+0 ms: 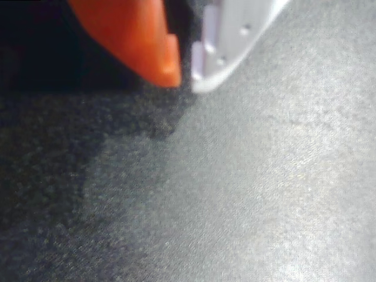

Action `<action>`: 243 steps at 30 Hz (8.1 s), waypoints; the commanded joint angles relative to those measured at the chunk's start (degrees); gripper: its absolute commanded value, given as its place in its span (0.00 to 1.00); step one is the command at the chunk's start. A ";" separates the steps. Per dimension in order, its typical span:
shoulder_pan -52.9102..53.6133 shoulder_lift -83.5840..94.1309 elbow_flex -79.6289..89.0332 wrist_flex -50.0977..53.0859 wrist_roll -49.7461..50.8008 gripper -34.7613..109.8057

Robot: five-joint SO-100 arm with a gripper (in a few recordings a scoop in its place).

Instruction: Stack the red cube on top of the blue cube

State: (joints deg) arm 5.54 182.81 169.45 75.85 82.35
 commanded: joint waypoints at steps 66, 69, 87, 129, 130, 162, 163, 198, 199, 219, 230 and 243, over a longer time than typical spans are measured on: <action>0.35 0.26 -0.18 -1.14 -0.44 0.24; 0.00 0.35 -1.05 -1.93 -0.26 0.24; 0.00 -46.49 -38.32 -10.37 -0.26 0.24; -0.09 -76.46 -66.09 -10.28 -8.09 0.24; -0.18 -76.90 -66.27 -10.28 -15.29 0.24; -2.90 -75.50 -54.76 -14.15 -60.38 0.24; -2.90 -74.88 -54.05 -14.59 -60.47 0.24; -3.87 -71.63 -42.19 -22.94 -57.22 0.43; -4.13 -71.81 -41.92 -22.94 -57.13 0.44; -5.80 -80.77 -38.23 -32.52 -58.45 0.44; -5.98 -83.94 -36.65 -36.83 -57.92 0.26; -4.66 -78.84 -38.76 -28.30 -31.03 0.24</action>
State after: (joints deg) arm 0.18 100.28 133.24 44.91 40.25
